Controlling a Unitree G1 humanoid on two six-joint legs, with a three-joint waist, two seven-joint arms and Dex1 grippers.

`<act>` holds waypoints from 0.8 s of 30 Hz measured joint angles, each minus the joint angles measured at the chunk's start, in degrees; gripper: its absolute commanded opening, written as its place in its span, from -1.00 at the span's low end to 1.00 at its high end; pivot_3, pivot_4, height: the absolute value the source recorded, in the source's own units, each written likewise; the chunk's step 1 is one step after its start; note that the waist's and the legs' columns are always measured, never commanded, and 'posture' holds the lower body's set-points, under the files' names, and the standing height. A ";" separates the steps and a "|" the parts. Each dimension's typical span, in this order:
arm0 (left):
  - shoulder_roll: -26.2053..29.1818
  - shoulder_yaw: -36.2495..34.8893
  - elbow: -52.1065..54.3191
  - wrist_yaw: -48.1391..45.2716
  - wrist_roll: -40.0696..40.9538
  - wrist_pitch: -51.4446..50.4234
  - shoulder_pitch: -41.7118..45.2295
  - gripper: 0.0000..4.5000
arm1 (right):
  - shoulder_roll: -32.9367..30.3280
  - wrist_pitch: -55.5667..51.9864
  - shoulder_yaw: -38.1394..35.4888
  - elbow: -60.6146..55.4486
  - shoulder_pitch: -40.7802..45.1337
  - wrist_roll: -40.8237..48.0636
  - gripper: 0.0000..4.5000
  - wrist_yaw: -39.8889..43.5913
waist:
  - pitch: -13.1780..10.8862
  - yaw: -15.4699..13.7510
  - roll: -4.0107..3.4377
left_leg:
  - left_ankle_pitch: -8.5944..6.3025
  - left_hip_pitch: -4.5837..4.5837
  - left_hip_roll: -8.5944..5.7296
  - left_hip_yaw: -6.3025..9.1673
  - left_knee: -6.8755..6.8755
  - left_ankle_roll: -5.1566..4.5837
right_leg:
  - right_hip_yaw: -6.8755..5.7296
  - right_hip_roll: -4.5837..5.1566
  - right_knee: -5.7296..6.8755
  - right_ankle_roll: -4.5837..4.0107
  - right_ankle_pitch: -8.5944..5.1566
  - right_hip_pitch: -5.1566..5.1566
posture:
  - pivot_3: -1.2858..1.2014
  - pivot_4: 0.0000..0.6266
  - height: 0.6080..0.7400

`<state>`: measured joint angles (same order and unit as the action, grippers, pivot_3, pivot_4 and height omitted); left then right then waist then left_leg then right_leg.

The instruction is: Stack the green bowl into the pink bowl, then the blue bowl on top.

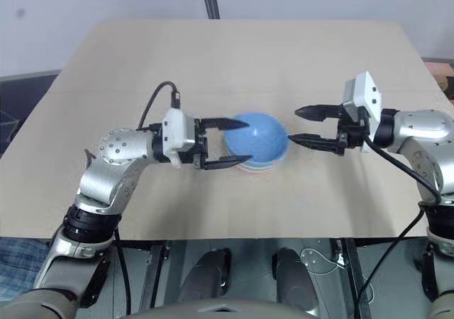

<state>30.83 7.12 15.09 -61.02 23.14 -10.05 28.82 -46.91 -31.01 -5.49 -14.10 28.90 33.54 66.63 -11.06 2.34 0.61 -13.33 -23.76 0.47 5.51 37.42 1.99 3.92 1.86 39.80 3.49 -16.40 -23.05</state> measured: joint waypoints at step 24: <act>9.90 -19.27 10.41 11.52 12.40 -19.21 -23.27 0.96 | -3.54 5.30 -1.67 4.81 -6.02 -2.46 0.27 2.16 | 0.00 -0.23 0.00 | 0.00 0.04 0.02 -0.01 0.00 0.00 | 0.01 0.00 0.01 0.00 0.00 0.03 | 0.03 -0.52 1.00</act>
<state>40.73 -12.16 25.50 -49.50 35.54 -29.26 5.55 -50.46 -25.71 -7.17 -9.29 22.88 31.07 68.79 -11.06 2.12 0.61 -13.33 -23.72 0.49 5.51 37.42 1.99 3.94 1.86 39.81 3.49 -16.40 -23.03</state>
